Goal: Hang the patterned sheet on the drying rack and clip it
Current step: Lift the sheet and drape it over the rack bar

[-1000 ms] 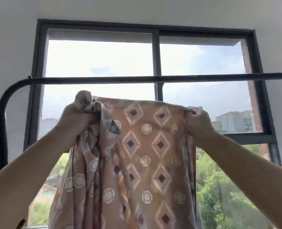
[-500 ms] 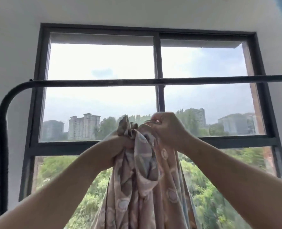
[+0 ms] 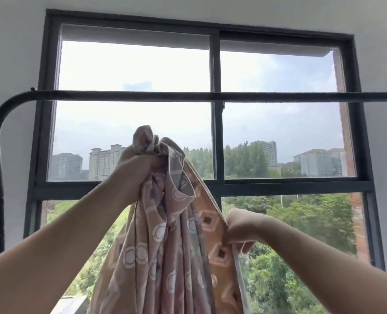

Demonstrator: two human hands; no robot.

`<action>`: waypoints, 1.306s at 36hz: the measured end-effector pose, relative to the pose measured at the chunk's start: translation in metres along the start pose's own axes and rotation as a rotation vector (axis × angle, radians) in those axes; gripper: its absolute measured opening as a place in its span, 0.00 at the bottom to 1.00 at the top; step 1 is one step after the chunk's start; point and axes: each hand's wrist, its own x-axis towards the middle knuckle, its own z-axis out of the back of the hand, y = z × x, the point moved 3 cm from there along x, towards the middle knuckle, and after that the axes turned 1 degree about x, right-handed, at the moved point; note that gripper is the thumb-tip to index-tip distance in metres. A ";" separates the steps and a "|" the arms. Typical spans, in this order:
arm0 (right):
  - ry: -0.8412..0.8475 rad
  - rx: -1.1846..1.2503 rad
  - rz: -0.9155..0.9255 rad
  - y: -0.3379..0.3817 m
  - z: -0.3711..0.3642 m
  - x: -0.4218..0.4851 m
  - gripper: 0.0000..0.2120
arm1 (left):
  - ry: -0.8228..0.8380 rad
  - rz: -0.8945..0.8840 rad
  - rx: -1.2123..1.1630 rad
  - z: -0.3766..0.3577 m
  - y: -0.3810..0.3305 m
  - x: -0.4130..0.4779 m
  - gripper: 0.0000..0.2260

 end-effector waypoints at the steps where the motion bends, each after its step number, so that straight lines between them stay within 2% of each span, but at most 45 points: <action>1: 0.027 -0.002 -0.032 -0.007 -0.003 0.000 0.10 | -0.013 -0.008 -0.005 0.005 -0.001 0.002 0.10; 4: -0.052 0.134 -0.038 -0.017 0.001 0.001 0.08 | 0.000 -0.008 0.027 0.018 -0.001 0.006 0.11; 7: -0.346 0.512 0.076 -0.012 0.026 0.001 0.15 | 0.065 -0.015 0.128 0.023 -0.003 0.006 0.10; 10: -0.693 0.778 0.224 0.001 0.070 -0.007 0.13 | 0.059 -0.157 0.095 0.036 -0.017 0.011 0.17; 11: -0.857 0.790 0.265 0.007 0.086 -0.015 0.12 | 0.060 -0.221 0.056 0.041 -0.025 0.013 0.19; 13: -1.235 0.650 0.390 0.022 0.109 -0.038 0.10 | 0.044 -0.282 0.016 0.048 -0.034 0.016 0.19; 14: -1.324 0.548 0.473 0.028 0.113 -0.046 0.09 | 0.016 -0.264 0.054 0.049 -0.033 0.017 0.17; 15: -1.273 0.445 0.517 0.035 0.111 -0.048 0.10 | 0.003 -0.212 0.138 0.046 -0.029 0.016 0.15; 18: -0.766 0.213 0.463 0.043 0.080 -0.024 0.16 | 0.084 -0.006 0.336 0.030 -0.007 0.004 0.11; 19: -0.719 0.196 0.446 0.043 0.073 -0.020 0.16 | 0.109 0.045 0.324 0.026 -0.001 0.000 0.13; 22: -0.745 0.277 0.503 0.053 0.066 -0.021 0.09 | 0.223 0.160 0.169 0.011 0.013 -0.015 0.15; 25: -0.618 0.478 0.526 0.069 0.063 -0.019 0.13 | 0.430 0.241 0.091 -0.013 0.020 -0.028 0.16; 27: -0.528 0.604 0.530 0.077 0.064 -0.017 0.15 | 0.483 0.243 0.088 -0.024 0.019 -0.029 0.20; 30: -0.506 0.669 0.596 0.077 0.061 -0.019 0.16 | 0.399 0.203 0.114 -0.027 0.016 -0.023 0.19; 33: -0.405 0.725 0.610 0.069 0.051 -0.022 0.08 | 0.272 0.182 0.136 -0.020 0.015 -0.018 0.14; 34: -0.390 0.665 0.580 0.064 0.048 -0.020 0.05 | 0.227 0.172 0.143 -0.017 0.015 -0.016 0.12; 36: -0.349 0.486 0.456 0.054 0.040 -0.016 0.15 | 0.146 0.152 0.147 -0.010 0.015 -0.014 0.11; 37: -0.311 0.416 0.390 0.052 0.035 -0.016 0.15 | 0.115 0.142 0.143 -0.006 0.014 -0.012 0.11; 41: -0.043 0.186 0.226 0.043 0.003 -0.017 0.03 | 0.039 0.100 0.129 0.002 0.009 -0.008 0.10; 43: 0.043 0.062 0.152 0.037 -0.011 -0.013 0.06 | 0.007 0.088 0.139 0.006 0.008 -0.006 0.11; 45: 0.069 -0.007 0.085 0.030 -0.016 -0.012 0.08 | -0.008 0.090 0.144 0.014 0.006 -0.005 0.11; 47: 0.010 -0.021 0.039 0.018 -0.009 -0.009 0.09 | -0.024 0.094 0.162 0.024 0.007 -0.001 0.10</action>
